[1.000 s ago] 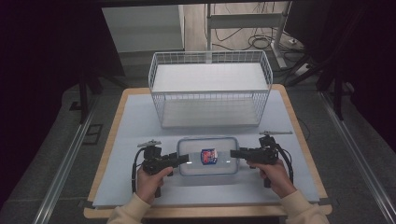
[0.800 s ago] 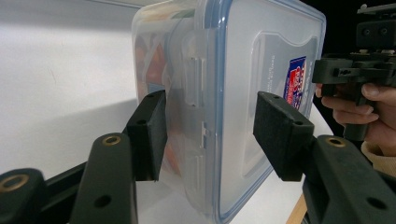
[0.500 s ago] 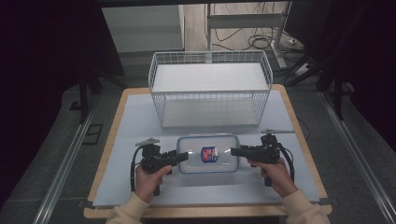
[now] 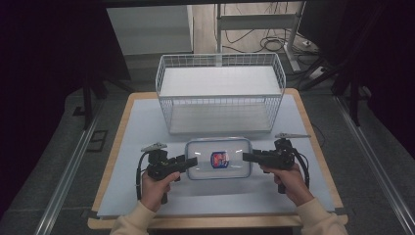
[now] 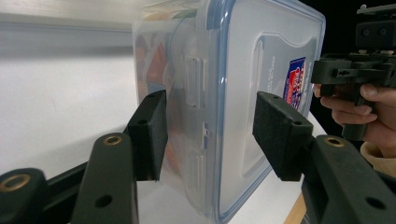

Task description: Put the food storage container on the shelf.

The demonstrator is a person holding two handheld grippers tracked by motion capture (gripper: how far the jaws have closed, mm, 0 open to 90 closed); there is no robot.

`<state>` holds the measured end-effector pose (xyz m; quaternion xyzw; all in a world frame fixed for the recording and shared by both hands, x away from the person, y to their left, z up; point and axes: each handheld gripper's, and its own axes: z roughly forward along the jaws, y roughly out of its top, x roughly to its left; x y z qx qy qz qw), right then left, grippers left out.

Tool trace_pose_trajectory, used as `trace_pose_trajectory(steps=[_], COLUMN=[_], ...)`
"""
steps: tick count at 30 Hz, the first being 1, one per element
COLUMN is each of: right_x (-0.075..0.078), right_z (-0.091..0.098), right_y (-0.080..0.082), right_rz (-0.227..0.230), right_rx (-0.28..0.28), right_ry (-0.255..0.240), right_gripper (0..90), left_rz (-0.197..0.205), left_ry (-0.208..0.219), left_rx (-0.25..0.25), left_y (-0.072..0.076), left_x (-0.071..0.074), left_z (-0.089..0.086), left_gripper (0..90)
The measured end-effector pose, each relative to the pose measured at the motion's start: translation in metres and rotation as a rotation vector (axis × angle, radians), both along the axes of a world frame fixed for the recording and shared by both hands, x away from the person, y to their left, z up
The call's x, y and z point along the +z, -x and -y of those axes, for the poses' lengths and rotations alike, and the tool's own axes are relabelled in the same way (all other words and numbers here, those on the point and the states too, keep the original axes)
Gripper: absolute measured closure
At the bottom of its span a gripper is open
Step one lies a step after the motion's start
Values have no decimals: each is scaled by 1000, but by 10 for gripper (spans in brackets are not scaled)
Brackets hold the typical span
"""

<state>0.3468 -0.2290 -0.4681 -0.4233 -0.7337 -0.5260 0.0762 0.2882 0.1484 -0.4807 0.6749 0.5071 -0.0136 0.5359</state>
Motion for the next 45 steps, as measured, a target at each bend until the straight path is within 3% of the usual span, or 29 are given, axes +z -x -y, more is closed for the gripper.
trace_pose_trajectory(steps=[14,34,45], right_x=[22,67,96], right_z=[3,-1,0], right_y=[-6,-15,-25], right_rz=[46,125,168], right_rx=[3,1,-3], right_ry=[-15,-29,-47], right_gripper=[494,494,494], left_rz=[47,123,176], left_ry=[-3,0,-18], left_rx=[4,5,3], left_y=[-6,-18,-28], left_x=[25,70,105], left_z=[2,-3,-2], left_gripper=[471,475,475])
